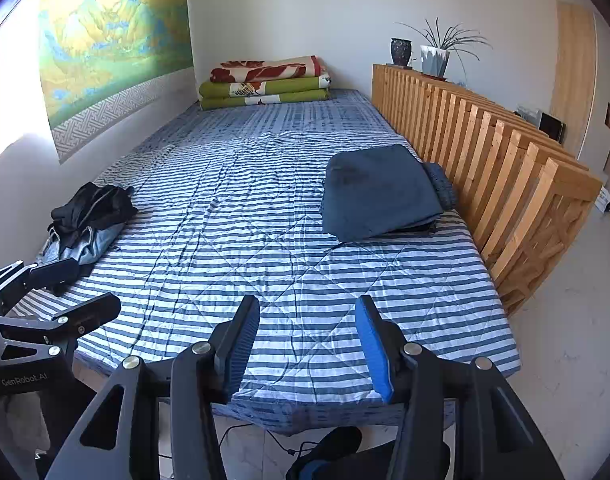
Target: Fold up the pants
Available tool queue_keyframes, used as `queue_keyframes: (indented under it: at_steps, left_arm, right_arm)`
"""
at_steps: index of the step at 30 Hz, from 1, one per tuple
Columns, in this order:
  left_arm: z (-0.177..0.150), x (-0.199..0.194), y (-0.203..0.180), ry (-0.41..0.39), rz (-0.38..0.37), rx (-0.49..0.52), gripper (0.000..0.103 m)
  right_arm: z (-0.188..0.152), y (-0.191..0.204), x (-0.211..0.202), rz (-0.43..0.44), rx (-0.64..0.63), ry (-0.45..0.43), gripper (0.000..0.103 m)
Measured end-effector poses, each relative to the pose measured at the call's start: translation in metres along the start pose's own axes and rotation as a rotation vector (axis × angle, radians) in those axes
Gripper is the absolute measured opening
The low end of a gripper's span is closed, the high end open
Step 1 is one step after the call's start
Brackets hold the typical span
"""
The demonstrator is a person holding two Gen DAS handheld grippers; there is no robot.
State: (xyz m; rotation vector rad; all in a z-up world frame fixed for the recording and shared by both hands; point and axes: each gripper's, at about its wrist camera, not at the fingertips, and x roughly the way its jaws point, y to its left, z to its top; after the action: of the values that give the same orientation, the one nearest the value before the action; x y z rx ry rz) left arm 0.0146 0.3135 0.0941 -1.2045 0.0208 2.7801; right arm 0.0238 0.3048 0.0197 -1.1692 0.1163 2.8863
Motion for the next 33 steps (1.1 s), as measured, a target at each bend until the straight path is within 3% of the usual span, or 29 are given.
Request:
queue_keyframes:
  at_steps: [10,24,33]
  left_arm:
    - [-0.025,-0.021,0.007,-0.02,0.014,0.011,0.091]
    - [-0.046,-0.002,0.042,0.007,0.033,-0.05,0.093]
    - [-0.045,0.001,0.047,0.002,0.045,-0.057,0.093]
  right_arm:
    - [-0.021,0.012,-0.008,-0.039,0.032,-0.012,0.05]
    - [-0.028,0.041,0.004,-0.04,0.018,-0.003,0.057]
    - [-0.028,0.041,0.004,-0.038,0.054,-0.007,0.059]
